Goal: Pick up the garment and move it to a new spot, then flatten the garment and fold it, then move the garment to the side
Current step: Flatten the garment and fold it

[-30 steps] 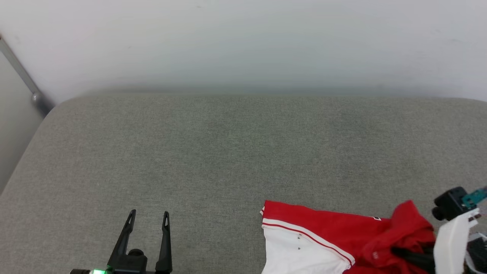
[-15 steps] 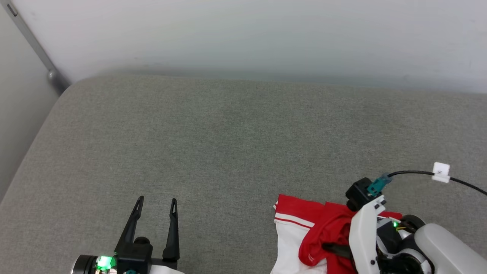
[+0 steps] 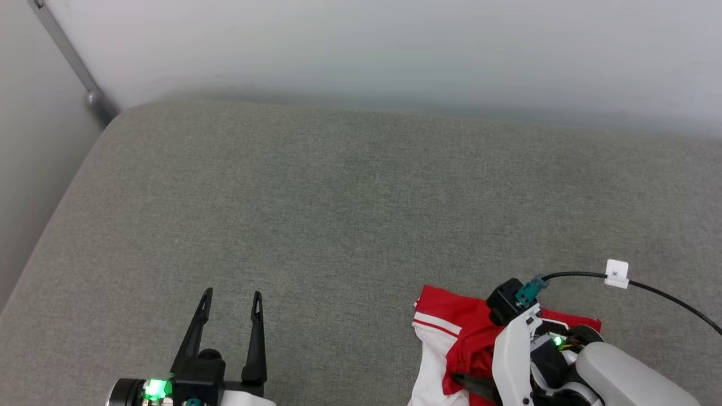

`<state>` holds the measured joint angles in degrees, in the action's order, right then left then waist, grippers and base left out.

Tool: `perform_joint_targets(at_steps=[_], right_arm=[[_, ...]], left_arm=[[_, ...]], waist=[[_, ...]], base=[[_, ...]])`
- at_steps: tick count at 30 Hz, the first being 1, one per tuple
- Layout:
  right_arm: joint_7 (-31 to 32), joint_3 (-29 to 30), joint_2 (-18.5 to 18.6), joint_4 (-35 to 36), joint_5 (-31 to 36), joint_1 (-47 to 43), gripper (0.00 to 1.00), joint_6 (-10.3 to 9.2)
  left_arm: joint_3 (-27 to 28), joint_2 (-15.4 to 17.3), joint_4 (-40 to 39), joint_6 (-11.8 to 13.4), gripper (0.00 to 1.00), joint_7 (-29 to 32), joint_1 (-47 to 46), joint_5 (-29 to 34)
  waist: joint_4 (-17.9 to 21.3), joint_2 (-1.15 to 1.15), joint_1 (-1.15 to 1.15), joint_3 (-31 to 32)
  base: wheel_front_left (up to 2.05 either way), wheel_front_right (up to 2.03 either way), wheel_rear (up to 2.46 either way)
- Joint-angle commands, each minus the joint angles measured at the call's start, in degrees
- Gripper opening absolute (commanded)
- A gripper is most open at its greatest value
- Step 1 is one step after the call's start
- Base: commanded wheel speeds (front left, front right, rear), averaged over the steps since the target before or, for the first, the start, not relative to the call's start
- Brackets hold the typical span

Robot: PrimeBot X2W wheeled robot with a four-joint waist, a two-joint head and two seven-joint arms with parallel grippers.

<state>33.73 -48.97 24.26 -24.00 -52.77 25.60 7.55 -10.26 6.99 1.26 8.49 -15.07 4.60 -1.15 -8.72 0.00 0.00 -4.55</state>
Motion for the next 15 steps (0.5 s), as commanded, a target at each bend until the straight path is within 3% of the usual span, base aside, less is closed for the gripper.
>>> perform_joint_targets(at_steps=[1, 5, 9, 15], right_arm=[[-2.9, -1.3, 2.2, 1.1, 1.0, -0.1, 1.00, -0.13], [-9.6, -1.9, 5.8, 6.5, 2.2, -0.7, 1.00, -0.09], [-16.0, 1.6, 10.0, 10.8, 2.9, -2.6, 1.00, -0.09], [-26.6, 11.7, 11.6, 12.3, 7.4, -4.8, 1.00, -0.09]], left_arm=[[0.5, 0.1, 0.1, -0.1, 1.00, -0.1, 1.1, 0.4], [1.3, 0.2, -0.3, 0.2, 1.00, -0.1, 2.6, 0.2], [2.4, -0.1, -1.0, 0.6, 1.00, -0.1, 4.1, -0.1], [3.0, -0.2, -1.9, 0.5, 1.00, -0.1, 4.7, 0.1]], waist=[[0.5, 0.00, 0.00, 1.0], [1.8, 0.00, 0.00, 3.2], [3.1, 0.00, 0.00, 5.0], [4.8, 0.00, 0.00, 5.9]], base=[[0.00, 0.00, 0.00], [0.00, 0.00, 0.00], [0.00, 0.00, 0.00], [0.00, 0.00, 0.00]])
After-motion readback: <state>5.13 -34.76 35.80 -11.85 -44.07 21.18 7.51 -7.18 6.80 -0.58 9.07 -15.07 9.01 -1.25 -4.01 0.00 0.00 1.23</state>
